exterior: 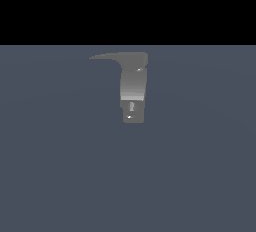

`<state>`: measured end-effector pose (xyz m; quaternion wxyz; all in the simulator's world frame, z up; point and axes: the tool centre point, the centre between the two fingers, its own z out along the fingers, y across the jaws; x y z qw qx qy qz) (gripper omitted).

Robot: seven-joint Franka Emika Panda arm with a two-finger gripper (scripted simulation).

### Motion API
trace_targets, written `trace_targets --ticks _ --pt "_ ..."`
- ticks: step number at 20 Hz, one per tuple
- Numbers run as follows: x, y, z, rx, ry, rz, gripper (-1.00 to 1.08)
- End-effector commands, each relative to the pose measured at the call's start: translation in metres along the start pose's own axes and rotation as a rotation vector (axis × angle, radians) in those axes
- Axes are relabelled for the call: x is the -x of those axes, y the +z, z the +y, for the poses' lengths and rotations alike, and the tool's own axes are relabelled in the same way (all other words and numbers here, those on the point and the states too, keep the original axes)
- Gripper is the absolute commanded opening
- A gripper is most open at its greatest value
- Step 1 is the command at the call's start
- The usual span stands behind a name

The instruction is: Turn on the faucet by rotating a designated handle.

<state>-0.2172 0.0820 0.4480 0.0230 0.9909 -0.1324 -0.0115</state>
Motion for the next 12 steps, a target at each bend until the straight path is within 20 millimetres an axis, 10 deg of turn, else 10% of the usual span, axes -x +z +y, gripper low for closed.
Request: trace_targets --ticks 1,12 --pt "-0.007 0.007 -0.012 -0.003 0.054 -0.001 -1.00" --pt "-0.044 0.037 -0.061 -0.014 0.286 -0.007 -1.00"
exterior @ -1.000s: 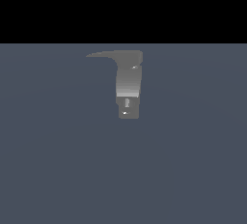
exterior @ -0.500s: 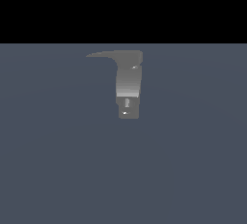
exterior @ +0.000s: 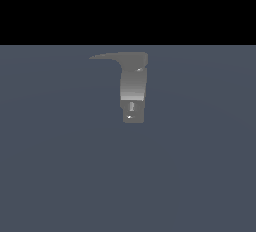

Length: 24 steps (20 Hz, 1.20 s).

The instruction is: Turn on the faucet by rotating a designated handle.

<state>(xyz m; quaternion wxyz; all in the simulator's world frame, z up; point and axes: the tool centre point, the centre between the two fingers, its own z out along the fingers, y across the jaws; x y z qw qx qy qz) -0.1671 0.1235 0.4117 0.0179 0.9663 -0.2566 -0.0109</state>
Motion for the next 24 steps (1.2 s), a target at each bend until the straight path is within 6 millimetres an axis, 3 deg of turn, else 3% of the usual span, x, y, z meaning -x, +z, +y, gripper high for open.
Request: trace_targets --ticks 1,12,24 --pt "-0.007 0.007 -0.013 -0.003 0.054 -0.001 -1.00" --pt "-0.045 0.037 -0.061 -0.014 0.285 -0.007 -1.00" --pt "-0.099 0.069 -0.102 -0.024 0.539 -0.011 -1.00"
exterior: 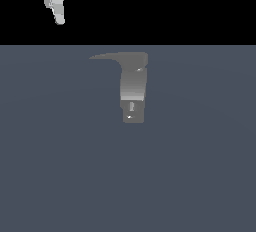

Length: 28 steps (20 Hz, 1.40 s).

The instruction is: Turn on the faucet by rotating a designated handle.

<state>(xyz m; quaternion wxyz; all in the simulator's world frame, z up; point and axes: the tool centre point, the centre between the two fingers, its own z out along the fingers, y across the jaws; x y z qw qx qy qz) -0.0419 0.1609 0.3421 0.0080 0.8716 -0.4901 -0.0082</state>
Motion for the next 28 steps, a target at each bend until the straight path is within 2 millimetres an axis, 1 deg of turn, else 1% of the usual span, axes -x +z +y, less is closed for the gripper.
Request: trace_targets --ticks 1,9,17,22,28 --pt "-0.008 0.007 -0.013 -0.002 0.056 0.000 -1.00" --pt "-0.039 0.031 -0.052 -0.008 0.243 0.000 -1.00" --pt "-0.085 0.058 -0.089 -0.013 0.461 0.001 -1.00" --pt "-0.114 0.073 -0.105 -0.017 0.583 0.002 -1.00" --pt "-0.141 0.085 -0.115 -0.021 0.688 0.001 -1.00"
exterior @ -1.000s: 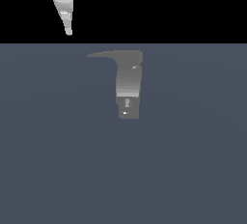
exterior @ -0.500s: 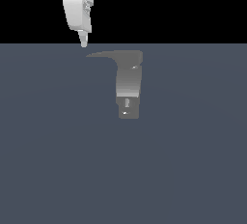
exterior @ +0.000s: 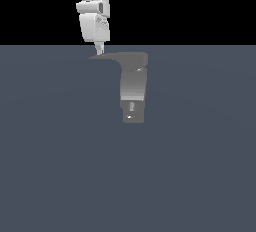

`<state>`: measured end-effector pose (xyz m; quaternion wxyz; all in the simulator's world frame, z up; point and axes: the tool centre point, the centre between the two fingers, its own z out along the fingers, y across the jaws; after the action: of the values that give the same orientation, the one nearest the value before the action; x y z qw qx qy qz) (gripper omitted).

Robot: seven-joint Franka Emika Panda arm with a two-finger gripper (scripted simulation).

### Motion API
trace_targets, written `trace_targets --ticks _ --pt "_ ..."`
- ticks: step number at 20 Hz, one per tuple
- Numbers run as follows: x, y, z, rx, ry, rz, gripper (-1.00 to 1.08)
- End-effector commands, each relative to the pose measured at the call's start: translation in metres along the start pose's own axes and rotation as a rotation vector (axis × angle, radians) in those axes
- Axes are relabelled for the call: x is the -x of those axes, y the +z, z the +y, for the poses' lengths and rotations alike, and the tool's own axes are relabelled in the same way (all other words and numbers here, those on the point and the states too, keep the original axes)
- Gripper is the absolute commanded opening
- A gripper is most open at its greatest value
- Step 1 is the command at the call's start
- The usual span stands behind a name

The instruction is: Turn on the faucet by rotating a designated handle.

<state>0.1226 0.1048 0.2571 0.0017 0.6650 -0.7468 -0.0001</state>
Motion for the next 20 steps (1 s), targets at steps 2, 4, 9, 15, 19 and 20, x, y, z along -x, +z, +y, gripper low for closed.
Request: trace_targets --ticks 2,4,9,15,19,20 --pt "-0.008 0.006 -0.011 -0.001 0.049 0.000 -1.00" --pt "-0.010 0.007 -0.015 -0.002 0.066 -0.001 -1.00" --pt "-0.013 0.009 -0.019 -0.002 0.082 -0.002 -1.00" --pt "-0.013 0.009 -0.014 -0.002 0.082 -0.002 -1.00" --pt "-0.012 0.009 -0.004 -0.002 0.082 -0.002 -1.00" --pt "-0.011 0.009 -0.002 -0.002 0.082 -0.002 -1.00"
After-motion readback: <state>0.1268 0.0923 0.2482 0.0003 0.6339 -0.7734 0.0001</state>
